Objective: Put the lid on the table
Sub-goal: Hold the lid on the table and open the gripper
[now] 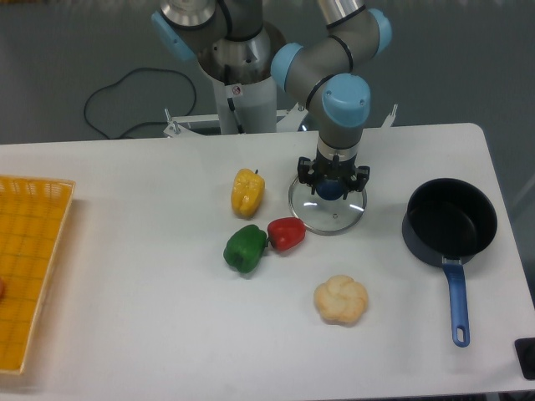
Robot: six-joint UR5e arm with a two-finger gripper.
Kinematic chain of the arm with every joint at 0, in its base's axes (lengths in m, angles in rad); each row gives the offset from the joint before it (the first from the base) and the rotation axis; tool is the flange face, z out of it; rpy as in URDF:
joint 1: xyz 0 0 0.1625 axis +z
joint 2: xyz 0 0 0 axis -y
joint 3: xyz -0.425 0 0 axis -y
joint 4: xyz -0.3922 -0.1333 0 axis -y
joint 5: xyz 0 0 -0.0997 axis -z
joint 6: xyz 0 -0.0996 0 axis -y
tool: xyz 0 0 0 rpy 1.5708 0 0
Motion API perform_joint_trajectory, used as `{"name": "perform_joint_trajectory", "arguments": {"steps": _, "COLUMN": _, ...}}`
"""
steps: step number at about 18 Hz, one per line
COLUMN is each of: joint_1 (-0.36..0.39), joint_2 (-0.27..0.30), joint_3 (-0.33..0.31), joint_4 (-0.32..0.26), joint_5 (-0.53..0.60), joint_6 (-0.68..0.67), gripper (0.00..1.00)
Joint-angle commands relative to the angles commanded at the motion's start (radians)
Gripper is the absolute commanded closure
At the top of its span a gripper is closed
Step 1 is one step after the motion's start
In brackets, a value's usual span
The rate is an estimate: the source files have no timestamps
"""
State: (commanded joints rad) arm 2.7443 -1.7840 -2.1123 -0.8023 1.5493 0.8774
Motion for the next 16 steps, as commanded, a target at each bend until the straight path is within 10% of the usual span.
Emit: {"name": "perform_joint_trajectory", "arguments": {"steps": 16, "joint_1": 0.0, "joint_2": -0.005, "joint_3": 0.002, "joint_4": 0.0, "joint_5": 0.0, "joint_6": -0.002, "gripper": 0.39}}
